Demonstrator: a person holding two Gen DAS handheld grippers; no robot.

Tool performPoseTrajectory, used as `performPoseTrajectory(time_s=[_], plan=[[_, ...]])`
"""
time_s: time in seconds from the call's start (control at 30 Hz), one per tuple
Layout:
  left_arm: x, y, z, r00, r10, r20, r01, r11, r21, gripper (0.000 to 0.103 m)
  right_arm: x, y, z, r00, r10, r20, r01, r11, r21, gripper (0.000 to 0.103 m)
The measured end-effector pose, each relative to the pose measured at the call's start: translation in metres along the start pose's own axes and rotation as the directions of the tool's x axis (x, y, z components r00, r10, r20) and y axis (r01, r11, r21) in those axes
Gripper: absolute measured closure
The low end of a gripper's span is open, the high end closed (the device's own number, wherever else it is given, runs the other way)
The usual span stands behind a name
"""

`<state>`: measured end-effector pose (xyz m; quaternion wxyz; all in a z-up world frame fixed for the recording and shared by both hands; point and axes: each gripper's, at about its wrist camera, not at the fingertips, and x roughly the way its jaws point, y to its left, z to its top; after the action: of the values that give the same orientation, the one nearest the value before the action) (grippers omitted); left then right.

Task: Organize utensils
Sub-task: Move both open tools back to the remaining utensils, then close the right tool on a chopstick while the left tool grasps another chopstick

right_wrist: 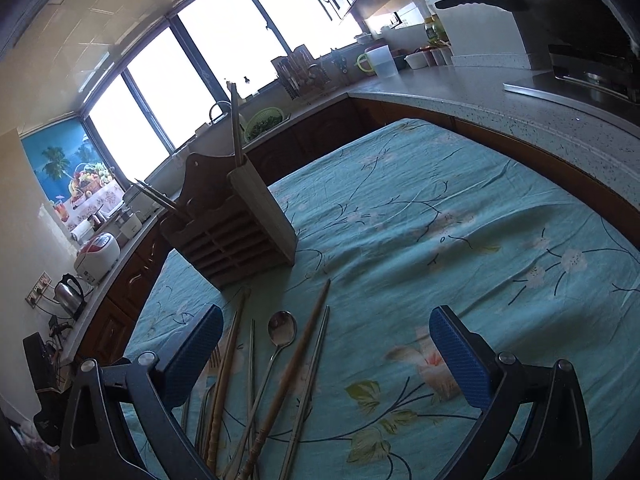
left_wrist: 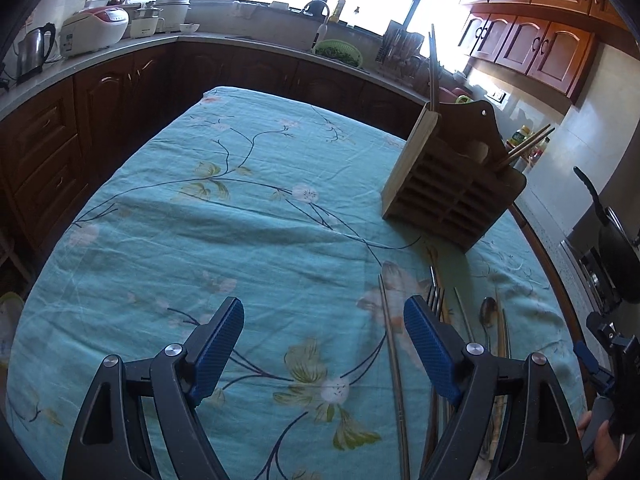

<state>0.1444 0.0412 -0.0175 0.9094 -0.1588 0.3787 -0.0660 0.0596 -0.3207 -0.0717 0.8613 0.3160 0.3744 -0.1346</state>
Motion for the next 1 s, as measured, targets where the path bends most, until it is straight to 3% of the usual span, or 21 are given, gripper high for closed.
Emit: performPoseTrajectory(time_s=[0.57, 0.63, 0.77, 0.9, 1.0], plan=[[0.025, -0.023, 0.003, 0.997, 0.001, -0.073, 0.004, 0.998, 0.069, 0.023, 0.018, 0.018, -0.009, 0.998, -0.035, -0.057, 0.029, 0.995, -0.091, 0.001], [0.031, -0.03, 0.005, 0.996, 0.001, -0.088, 0.007, 0.996, 0.09, 0.029, 0.023, 0.022, -0.007, 0.997, -0.044, -0.066, 0.037, 0.993, -0.112, 0.01], [0.047, -0.044, 0.01, 0.989, -0.017, -0.145, 0.036, 0.991, 0.132, 0.05, 0.037, 0.027, -0.002, 0.994, -0.059, -0.097, 0.045, 0.99, -0.135, 0.025], [0.063, -0.055, 0.017, 0.983, -0.015, -0.183, 0.046, 0.985, 0.166, 0.054, 0.057, 0.034, 0.004, 0.988, -0.075, -0.137, 0.052, 0.986, -0.161, 0.044], [0.075, -0.061, 0.022, 0.978, -0.015, -0.207, 0.053, 0.982, 0.179, 0.058, 0.073, 0.038, 0.008, 0.982, -0.098, -0.164, 0.067, 0.98, -0.189, 0.049]])
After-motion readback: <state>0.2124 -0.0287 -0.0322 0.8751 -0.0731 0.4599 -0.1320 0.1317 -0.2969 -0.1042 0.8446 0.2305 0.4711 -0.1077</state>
